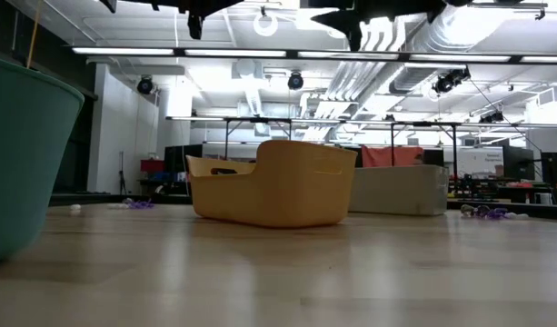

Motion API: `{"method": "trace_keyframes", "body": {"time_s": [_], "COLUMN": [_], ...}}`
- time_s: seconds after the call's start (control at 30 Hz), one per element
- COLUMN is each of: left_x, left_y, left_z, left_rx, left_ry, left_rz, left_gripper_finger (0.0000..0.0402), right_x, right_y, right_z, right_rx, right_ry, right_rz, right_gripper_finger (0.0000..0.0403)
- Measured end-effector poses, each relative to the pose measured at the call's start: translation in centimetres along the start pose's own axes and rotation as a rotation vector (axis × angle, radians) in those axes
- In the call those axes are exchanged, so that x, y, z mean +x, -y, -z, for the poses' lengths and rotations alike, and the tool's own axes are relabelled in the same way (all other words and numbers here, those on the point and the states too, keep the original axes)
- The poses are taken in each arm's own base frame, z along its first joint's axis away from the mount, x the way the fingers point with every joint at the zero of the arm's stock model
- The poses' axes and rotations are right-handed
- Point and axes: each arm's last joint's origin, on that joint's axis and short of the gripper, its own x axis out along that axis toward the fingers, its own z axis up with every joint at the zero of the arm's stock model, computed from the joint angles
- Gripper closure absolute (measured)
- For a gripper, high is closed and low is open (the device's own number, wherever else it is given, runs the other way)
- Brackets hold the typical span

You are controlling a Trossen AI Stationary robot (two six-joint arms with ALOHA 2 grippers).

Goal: Sort Halloween decoration
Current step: Put the black skull toy into the green bin

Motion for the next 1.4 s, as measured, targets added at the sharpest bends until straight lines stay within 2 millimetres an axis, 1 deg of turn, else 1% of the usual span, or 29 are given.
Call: {"method": "trace_keyframes", "body": {"time_s": [0.13,0.17,0.2,0.33,0.43,0.57,0.63,0.7,0.83,1.0,1.13,1.27,1.4], "left_x": [0.0,0.0,0.0,0.0,0.0,0.0,-0.1,-0.3,-1.5,-2.7,-3.0,-2.8,-1.9], "left_y": [0.0,0.0,0.0,0.0,-0.1,-0.3,-0.6,-1.3,-3.4,-6.2,-8.0,-9.4,-10.7], "left_z": [0.0,0.0,0.0,0.0,0.0,0.1,0.5,1.0,1.5,4.4,7.6,10.7,13.2], "left_rx": [0.000,0.002,0.008,0.026,0.025,0.011,-0.044,-0.075,-0.126,-0.247,-0.350,-0.454,-0.507], "left_ry": [0.000,0.000,0.000,0.000,0.003,0.002,-0.025,-0.097,-0.273,-0.543,-0.807,-1.003,-1.103], "left_rz": [0.000,0.000,-0.001,-0.002,-0.022,-0.092,-0.196,-0.337,-0.580,-0.779,-0.922,-1.042,-1.095], "left_gripper_finger": [0.0394,0.0394,0.0394,0.0394,0.0394,0.0393,0.0385,0.0369,0.0320,0.0256,0.0217,0.0195,0.0191], "right_x": [0.6,0.7,0.8,0.9,0.9,0.8,0.9,0.9,0.9,0.8,0.8,0.8,0.8], "right_y": [-2.0,-2.4,-2.8,-3.2,-3.1,-3.1,-3.1,-3.1,-3.1,-2.8,-2.6,-2.5,-2.5], "right_z": [0.5,0.6,0.6,0.5,0.4,0.2,0.3,0.3,0.3,0.4,0.4,0.5,0.6], "right_rx": [-0.053,-0.069,-0.081,-0.093,-0.094,-0.092,-0.092,-0.091,-0.091,-0.085,-0.080,-0.078,-0.072], "right_ry": [-0.018,-0.018,-0.016,0.006,0.009,0.026,0.024,0.024,0.023,0.014,0.008,0.000,-0.012], "right_rz": [-0.074,-0.089,-0.101,-0.112,-0.111,-0.113,-0.112,-0.112,-0.112,-0.083,-0.051,-0.041,-0.039], "right_gripper_finger": [0.0369,0.0385,0.0393,0.0383,0.0398,0.0395,0.0398,0.0401,0.0399,0.0402,0.0402,0.0402,0.0402]}}
